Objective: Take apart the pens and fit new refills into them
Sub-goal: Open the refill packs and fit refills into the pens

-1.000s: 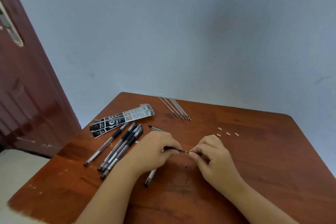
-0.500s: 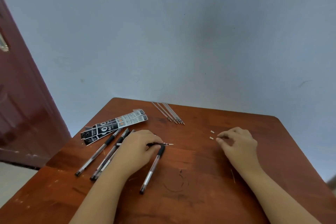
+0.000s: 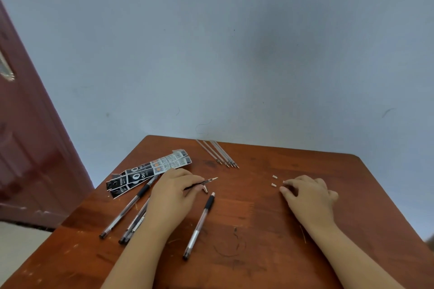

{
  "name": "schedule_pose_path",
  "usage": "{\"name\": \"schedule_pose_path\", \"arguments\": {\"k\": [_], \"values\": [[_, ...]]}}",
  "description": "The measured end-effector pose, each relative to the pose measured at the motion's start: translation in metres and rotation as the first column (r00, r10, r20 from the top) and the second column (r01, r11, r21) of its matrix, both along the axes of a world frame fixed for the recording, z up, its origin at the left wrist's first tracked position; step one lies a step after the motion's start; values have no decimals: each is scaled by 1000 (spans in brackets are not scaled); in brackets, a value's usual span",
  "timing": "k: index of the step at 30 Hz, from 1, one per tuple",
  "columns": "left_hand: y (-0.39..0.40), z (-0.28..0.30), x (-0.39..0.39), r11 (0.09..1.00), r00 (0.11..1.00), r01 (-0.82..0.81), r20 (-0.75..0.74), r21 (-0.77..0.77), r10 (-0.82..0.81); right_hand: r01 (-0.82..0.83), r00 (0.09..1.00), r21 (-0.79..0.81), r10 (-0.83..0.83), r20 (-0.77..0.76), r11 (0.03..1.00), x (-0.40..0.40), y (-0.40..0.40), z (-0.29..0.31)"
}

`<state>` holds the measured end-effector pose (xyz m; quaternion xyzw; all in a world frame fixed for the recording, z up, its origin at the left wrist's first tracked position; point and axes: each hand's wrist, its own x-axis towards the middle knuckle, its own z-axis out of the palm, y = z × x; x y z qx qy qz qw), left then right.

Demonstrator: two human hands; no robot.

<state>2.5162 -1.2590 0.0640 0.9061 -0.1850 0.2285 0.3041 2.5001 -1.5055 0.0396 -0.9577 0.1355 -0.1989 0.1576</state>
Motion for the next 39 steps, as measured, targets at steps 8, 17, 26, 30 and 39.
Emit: {"name": "schedule_pose_path", "arguments": {"k": [8,17,26,30,39], "values": [[6,7,0,988,1000,-12,-5,-154,11,-355,893,-101,369,256,929,-20,29,7],[26,13,2,946,997,-73,-15,-315,72,-361,908,121,378,-182,925,-3,129,25],[29,12,2,870,991,-115,-118,-480,66,-230,905,218,291,-312,949,4,124,31],[16,14,-3,785,980,-92,-196,-613,-38,-375,903,261,414,-116,890,-12,102,36],[-7,4,-4,453,963,-163,-241,-877,-122,-500,821,174,401,407,848,-30,79,0]]}}
